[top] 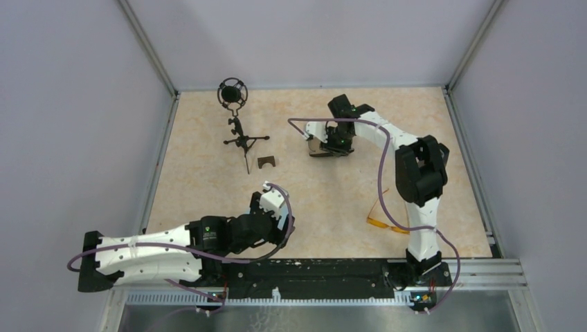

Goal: Organize the sunglasses
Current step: Place the sunglasses case at the center of the board, then move the glasses cleaning cloth to the center of the board.

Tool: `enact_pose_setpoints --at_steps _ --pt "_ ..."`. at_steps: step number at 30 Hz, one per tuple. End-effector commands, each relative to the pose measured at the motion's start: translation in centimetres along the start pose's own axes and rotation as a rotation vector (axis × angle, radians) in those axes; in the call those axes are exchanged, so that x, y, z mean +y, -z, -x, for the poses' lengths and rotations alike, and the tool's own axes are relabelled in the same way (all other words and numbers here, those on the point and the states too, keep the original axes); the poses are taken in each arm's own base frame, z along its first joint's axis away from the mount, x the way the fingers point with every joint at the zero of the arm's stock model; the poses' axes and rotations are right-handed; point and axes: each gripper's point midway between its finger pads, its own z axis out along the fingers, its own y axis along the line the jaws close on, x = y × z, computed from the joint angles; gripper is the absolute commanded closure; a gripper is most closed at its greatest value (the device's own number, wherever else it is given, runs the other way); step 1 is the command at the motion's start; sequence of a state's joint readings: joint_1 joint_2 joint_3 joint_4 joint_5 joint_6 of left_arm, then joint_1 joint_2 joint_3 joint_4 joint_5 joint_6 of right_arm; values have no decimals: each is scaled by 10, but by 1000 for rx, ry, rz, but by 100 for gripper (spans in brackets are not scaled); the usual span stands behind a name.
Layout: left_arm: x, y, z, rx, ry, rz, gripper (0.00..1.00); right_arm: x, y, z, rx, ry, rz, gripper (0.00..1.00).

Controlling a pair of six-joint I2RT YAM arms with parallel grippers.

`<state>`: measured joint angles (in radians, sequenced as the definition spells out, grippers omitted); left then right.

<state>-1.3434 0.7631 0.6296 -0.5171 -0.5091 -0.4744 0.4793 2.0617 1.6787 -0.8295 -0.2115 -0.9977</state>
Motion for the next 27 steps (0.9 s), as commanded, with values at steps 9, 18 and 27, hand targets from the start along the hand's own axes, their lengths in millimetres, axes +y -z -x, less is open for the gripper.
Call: enact_pose_setpoints --at_steps 9,18,27 --pt "22 -31 -26 86 38 259 25 -50 162 48 -374 -311 -400 21" --pt "43 -70 -20 66 85 444 56 26 230 12 -796 -851 -56 18" --pt "81 -97 1 16 308 336 47 70 208 -1 -857 -807 -106 19"
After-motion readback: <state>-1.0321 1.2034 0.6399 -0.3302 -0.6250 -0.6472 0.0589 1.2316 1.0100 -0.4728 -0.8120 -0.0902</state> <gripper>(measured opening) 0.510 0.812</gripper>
